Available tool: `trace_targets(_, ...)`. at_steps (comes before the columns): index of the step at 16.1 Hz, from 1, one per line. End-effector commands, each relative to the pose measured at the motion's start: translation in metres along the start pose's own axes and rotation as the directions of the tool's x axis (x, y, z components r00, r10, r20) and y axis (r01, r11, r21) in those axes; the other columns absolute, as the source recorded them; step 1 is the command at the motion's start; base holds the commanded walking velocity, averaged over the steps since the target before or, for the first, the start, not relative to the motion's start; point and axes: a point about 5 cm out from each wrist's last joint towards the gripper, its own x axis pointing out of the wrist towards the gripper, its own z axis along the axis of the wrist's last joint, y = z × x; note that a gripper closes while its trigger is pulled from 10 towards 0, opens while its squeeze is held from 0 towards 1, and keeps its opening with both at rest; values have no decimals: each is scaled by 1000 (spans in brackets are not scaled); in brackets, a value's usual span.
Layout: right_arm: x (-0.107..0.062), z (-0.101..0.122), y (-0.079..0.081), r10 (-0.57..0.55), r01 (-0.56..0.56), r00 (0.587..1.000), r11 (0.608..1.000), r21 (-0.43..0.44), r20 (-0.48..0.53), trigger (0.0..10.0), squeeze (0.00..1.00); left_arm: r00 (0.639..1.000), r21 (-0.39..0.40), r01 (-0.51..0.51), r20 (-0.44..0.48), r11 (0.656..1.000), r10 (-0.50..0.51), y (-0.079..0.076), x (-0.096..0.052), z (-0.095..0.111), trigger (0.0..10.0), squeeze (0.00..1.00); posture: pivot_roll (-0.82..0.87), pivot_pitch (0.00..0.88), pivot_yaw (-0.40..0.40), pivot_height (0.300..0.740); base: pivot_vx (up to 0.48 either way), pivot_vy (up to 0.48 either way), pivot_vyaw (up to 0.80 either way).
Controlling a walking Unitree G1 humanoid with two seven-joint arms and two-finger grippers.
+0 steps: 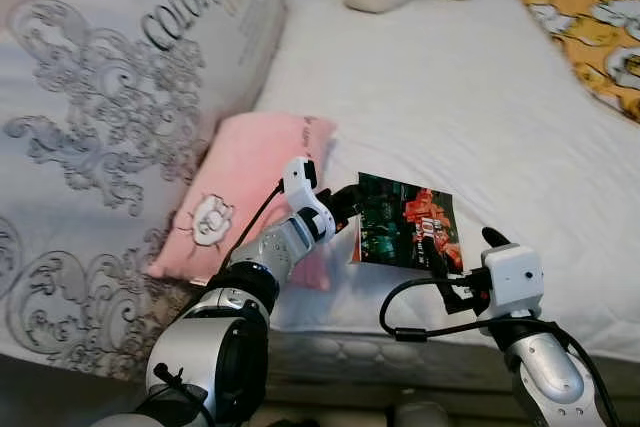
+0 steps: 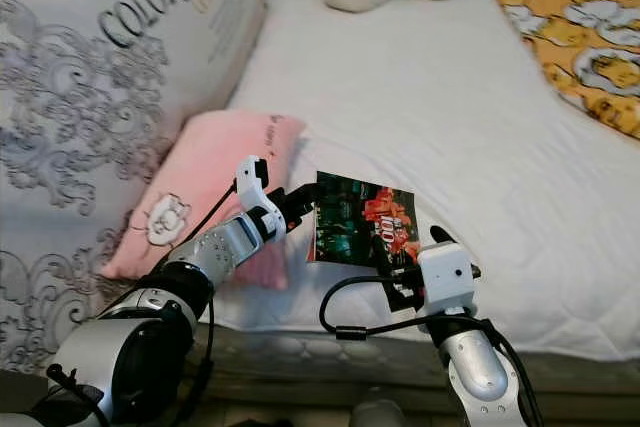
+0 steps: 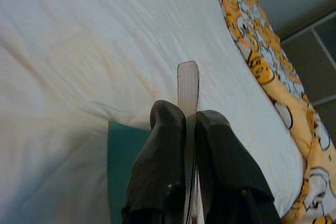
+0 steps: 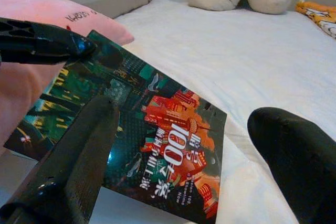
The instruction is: Clean up the room
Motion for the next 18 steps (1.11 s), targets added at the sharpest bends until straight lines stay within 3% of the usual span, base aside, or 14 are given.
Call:
trace_targets(1,0,3,4,14,-14,1000,1000,10,7,10000,59,1000,45,28,-16,999,-27,-13,8,-5,0,0,-310,86,180,740,0,0,0)
trace_targets(7,-8,2,3,8,-8,1000,1000,6,-15,10000,59,988,230,-149,65,962,138,11,-3,18,0,0,-327,109,194,740,0,0,0)
trace_targets(8,-7,3,3,10,-10,1000,1000,6,-16,10000,59,985,286,-172,62,943,161,15,-5,18,7804,886,-326,110,191,740,0,0,0)
trace_targets(9,-7,3,3,12,-12,1000,1000,6,-16,10000,59,984,326,-178,65,928,166,16,-6,19,10000,1000,-324,111,189,740,0,0,0)
trace_targets(11,-8,3,4,20,-19,1000,1000,5,-21,10000,59,974,455,-225,114,861,195,16,-7,33,10000,1000,-322,112,185,740,0,0,0)
trace_targets(12,-8,3,4,20,-20,1000,1000,5,-21,10000,59,972,477,-233,126,847,197,15,-7,35,10000,1000,-322,112,185,740,0,0,0)
trace_targets(18,-10,2,4,23,-23,999,1000,1,-33,10000,59,969,538,-244,165,807,183,3,-2,51,10000,1000,-327,121,185,740,0,0,0)
